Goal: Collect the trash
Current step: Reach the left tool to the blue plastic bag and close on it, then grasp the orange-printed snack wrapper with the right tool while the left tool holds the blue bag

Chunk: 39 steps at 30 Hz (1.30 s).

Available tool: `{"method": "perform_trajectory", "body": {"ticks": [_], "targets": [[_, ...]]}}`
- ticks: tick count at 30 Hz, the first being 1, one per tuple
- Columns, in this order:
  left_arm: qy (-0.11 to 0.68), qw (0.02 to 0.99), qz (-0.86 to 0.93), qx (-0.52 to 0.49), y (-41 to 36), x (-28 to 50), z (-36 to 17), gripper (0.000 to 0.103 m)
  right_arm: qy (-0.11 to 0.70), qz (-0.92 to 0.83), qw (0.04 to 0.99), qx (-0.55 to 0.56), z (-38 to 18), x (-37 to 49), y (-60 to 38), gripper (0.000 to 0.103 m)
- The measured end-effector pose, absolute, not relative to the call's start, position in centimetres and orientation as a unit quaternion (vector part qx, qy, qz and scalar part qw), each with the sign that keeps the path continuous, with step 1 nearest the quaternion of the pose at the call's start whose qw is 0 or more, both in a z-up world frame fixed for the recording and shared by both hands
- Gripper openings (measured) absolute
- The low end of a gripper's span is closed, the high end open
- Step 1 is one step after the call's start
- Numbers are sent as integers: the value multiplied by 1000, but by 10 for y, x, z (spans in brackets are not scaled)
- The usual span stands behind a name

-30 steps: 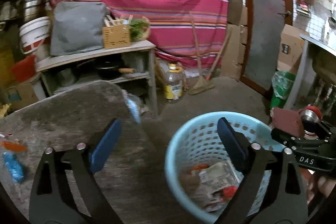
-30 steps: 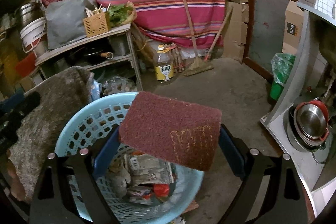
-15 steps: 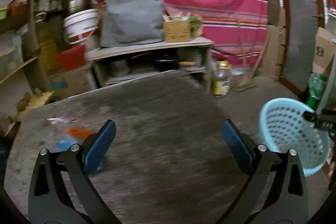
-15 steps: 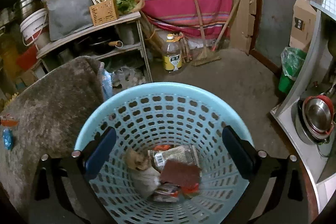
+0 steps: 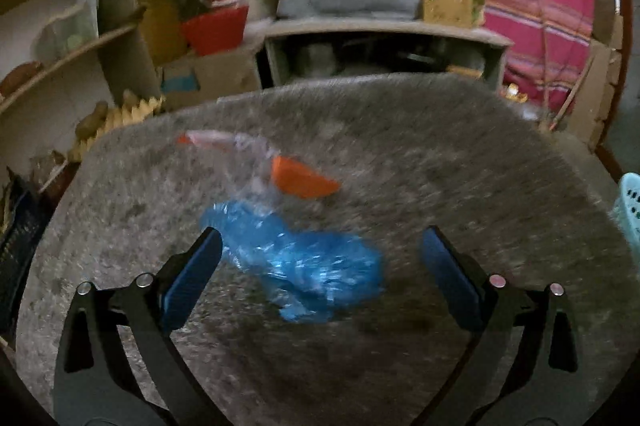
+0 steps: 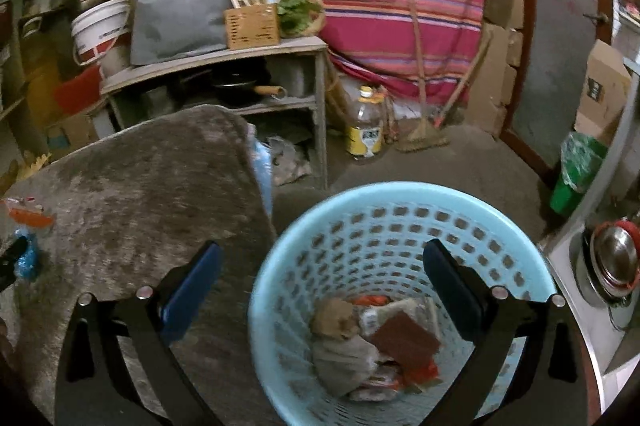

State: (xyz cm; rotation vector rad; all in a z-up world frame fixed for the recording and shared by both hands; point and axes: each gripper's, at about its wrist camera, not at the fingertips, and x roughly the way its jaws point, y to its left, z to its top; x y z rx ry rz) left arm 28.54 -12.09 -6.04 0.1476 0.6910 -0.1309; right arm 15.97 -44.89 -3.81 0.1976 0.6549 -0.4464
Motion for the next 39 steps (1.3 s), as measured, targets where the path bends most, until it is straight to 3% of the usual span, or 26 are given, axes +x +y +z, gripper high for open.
{"method": "perform_trajectory", "body": {"ticks": [2,4,8,10,12,22,31,39], "targets": [[358,929,-68,67,-117,294,-70,89,319,-208,918,106,-40,165,-444,99],[378,921,-70,65,-116,301,-80,73,320,-201,919,114,-42,171,-439,99],[399,912,-83,48,-111,307,-87,57,328,-195,918,108,-44,185,-423,99],[399,911,-88,47,-110,304,-87,44,332,-190,918,102,-44,192,-414,99],[396,912,-90,53,-106,299,-83,40,335,-180,920,98,-43,200,-401,99],[339,936,-68,70,-34,264,-39,40,348,-98,929,80,-42,237,-300,99],[316,948,30,28,82,279,-25,40,362,-19,931,30,-46,268,-197,99],[312,948,65,-6,142,292,-20,40,362,19,931,-39,-29,297,-125,99]]}}
